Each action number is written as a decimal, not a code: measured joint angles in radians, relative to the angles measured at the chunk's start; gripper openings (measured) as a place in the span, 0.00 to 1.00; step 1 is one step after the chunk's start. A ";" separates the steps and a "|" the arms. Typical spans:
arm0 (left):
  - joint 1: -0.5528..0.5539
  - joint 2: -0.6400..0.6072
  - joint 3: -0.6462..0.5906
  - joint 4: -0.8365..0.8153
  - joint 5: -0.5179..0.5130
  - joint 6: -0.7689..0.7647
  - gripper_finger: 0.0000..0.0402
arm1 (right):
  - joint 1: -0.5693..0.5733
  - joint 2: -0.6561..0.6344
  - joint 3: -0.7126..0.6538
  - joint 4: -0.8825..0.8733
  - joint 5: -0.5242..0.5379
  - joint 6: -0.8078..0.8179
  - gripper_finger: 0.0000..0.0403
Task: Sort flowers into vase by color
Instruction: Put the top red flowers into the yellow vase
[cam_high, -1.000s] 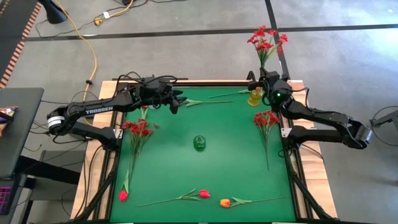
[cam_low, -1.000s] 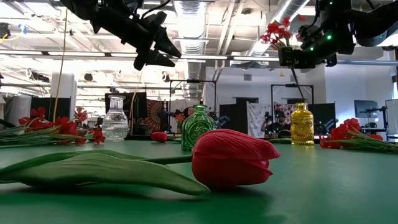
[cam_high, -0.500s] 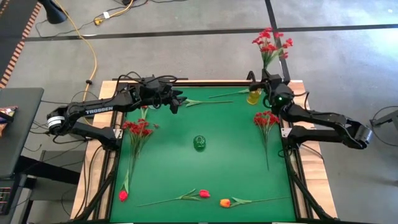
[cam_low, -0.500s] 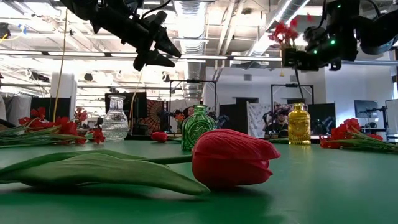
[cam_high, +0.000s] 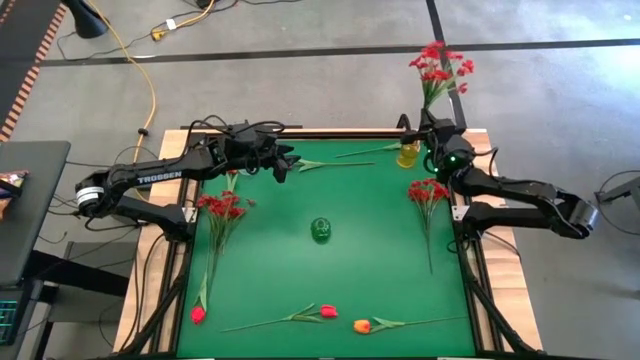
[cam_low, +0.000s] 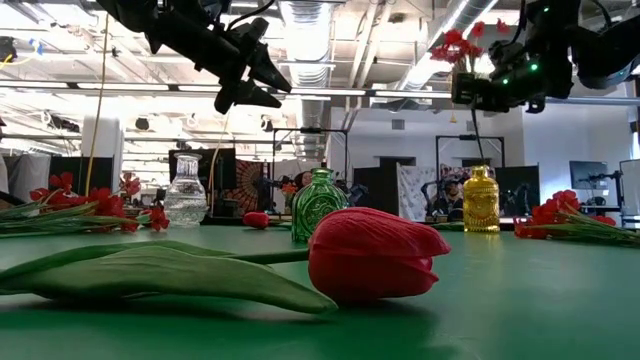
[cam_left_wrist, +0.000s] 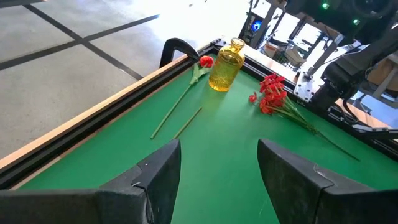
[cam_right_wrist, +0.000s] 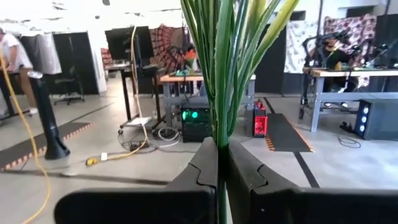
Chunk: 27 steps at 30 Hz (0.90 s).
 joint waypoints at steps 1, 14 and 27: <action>0.000 0.000 0.000 0.000 0.000 0.000 0.50 | 0.000 0.011 0.000 0.001 -0.001 0.002 0.09; 0.000 0.000 0.000 -0.001 0.009 -0.008 0.50 | -0.001 0.101 0.000 0.041 -0.002 -0.004 0.09; 0.000 0.000 0.000 -0.003 0.002 0.000 0.50 | 0.003 0.140 0.000 0.034 -0.002 -0.053 0.12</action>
